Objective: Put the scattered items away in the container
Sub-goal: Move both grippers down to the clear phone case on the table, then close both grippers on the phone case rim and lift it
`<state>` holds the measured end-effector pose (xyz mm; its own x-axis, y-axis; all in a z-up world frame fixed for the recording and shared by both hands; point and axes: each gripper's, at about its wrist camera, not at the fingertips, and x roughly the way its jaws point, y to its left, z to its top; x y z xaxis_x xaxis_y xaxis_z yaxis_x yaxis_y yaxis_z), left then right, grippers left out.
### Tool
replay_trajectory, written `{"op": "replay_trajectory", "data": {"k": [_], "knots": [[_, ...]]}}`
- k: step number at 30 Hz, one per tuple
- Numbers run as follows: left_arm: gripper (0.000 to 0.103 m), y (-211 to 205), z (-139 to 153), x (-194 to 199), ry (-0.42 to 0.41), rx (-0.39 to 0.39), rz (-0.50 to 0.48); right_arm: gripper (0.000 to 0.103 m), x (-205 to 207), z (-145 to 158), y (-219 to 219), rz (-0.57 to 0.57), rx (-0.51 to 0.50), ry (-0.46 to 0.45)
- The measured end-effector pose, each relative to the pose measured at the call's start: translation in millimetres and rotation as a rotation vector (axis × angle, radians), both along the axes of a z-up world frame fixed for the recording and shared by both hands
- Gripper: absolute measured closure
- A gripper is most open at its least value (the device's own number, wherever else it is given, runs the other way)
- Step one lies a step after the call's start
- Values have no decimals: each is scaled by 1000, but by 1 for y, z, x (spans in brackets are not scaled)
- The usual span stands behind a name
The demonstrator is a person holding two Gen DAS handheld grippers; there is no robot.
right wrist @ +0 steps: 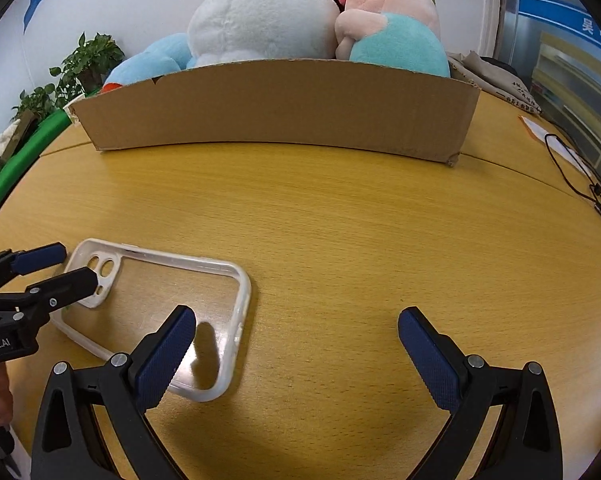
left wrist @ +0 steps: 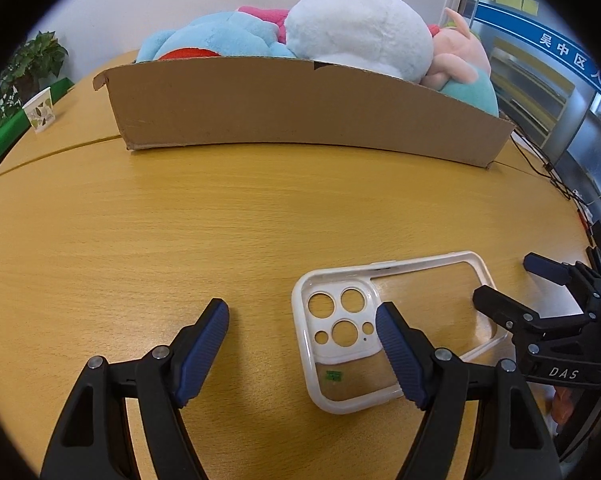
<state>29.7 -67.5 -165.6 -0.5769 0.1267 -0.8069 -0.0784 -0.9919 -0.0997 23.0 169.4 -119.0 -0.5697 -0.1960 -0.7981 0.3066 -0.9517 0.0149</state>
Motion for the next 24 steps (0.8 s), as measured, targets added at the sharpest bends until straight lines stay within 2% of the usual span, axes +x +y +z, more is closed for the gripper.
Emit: {"op": "replay_trajectory", "data": {"k": [1, 2, 4, 5, 6, 9, 13, 15, 18, 20, 24], "knots": [[41, 0, 0, 0, 4, -17, 12, 0, 0, 0, 1, -3, 6, 1], [51, -1, 1, 0, 8, -28, 19, 0, 0, 0, 2, -6, 6, 1], [67, -4, 3, 0, 8, 1, 8, 0, 1, 0, 4, -13, 9, 1], [80, -5, 3, 0, 3, 24, -3, 1, 2, 0, 4, -13, 12, 1], [88, -5, 3, -1, -4, 45, -13, 1, 2, 0, 4, -13, 15, 0], [88, -3, 4, -3, -6, 41, -15, 3, 3, 1, 2, -24, 14, -13], [92, -4, 4, -4, -10, 56, -5, 13, 8, 4, -2, -1, 9, -7], [94, -4, 5, -4, -9, 59, -3, 23, 11, 6, -5, 32, 5, -3], [96, -4, 5, -3, -9, 59, 2, 48, 15, 9, -12, 94, -6, -4], [96, -5, 6, -3, -10, 60, 3, 81, 18, 11, -18, 154, -24, -20], [97, -8, 6, -4, -11, 62, 12, 86, 20, 12, -22, 158, -11, -18]]}}
